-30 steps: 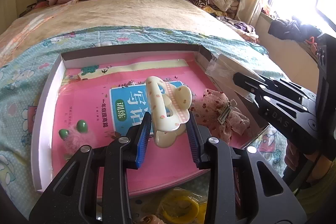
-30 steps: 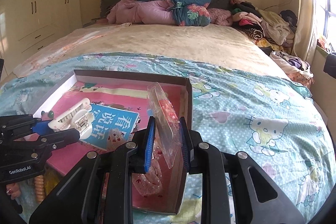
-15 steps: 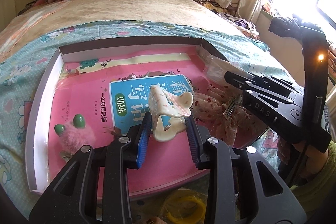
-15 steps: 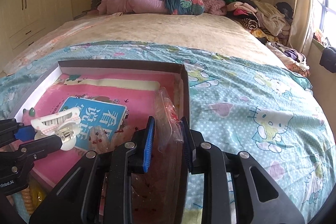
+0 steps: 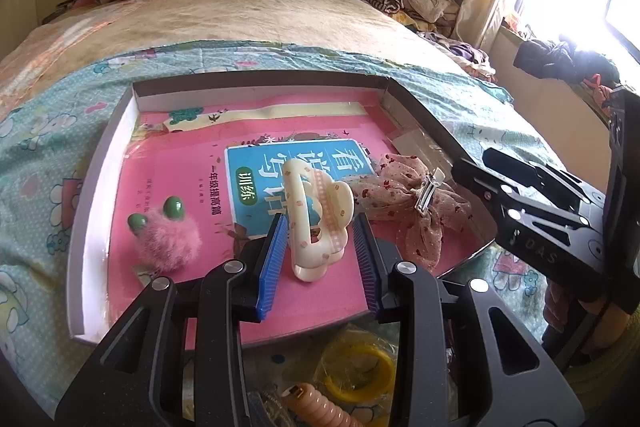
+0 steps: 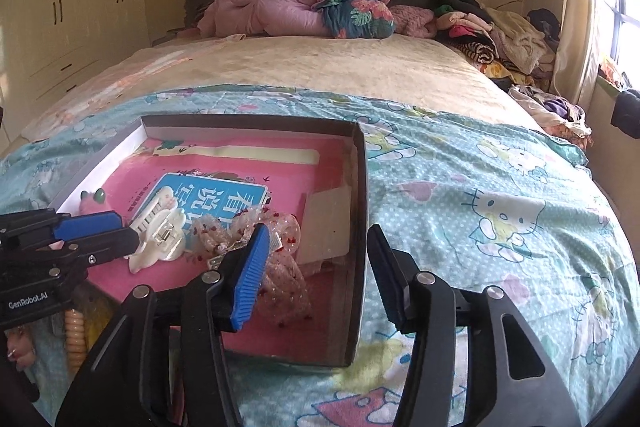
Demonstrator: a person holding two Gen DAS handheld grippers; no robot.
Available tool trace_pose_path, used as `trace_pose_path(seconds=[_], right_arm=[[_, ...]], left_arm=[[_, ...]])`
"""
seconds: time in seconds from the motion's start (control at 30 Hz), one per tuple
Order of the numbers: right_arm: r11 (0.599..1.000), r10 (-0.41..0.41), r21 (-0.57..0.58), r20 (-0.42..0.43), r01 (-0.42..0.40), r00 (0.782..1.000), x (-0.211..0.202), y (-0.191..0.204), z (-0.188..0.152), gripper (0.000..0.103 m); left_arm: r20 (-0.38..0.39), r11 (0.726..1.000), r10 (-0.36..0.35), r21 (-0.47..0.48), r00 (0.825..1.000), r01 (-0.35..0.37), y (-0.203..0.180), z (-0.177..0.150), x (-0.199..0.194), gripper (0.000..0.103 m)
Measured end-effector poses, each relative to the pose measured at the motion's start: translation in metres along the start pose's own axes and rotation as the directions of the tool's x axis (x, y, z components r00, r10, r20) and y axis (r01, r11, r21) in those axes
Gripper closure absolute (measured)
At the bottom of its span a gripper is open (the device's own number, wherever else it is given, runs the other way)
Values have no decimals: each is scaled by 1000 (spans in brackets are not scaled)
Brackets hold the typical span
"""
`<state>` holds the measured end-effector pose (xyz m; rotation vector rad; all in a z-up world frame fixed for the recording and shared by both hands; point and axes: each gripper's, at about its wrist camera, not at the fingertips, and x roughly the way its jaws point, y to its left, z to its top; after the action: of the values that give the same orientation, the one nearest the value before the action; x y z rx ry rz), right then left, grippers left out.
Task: Organize jewelry
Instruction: 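Carry the claw clip and cherry bag into the box and open both tools, then lift both open tools away from the box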
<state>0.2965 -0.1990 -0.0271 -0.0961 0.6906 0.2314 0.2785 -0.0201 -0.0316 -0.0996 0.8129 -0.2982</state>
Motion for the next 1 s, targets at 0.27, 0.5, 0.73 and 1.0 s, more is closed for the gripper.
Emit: trace_pose_path(seconds=[0.27, 0.5, 0.73, 1.0], right_arm=[[1000, -3, -12, 21, 3, 1000, -27, 1, -16, 42], [1000, 3, -10, 45, -3, 999, -52, 1, -29, 30], [1000, 7, 1, 63, -8, 998, -73, 0, -38, 23], [1000, 12, -3, 74, -12, 997, -89, 3, -48, 23]], left_arm=[[31, 1000, 4, -19, 1000, -4, -2, -5, -20, 68], [55, 1000, 12, -29, 998, -10, -5, -15, -36, 52], [83, 999, 18, -48, 996, -14, -3, -24, -57, 39], [107, 999, 40, -28, 993, -37, -4, -33, -77, 22]])
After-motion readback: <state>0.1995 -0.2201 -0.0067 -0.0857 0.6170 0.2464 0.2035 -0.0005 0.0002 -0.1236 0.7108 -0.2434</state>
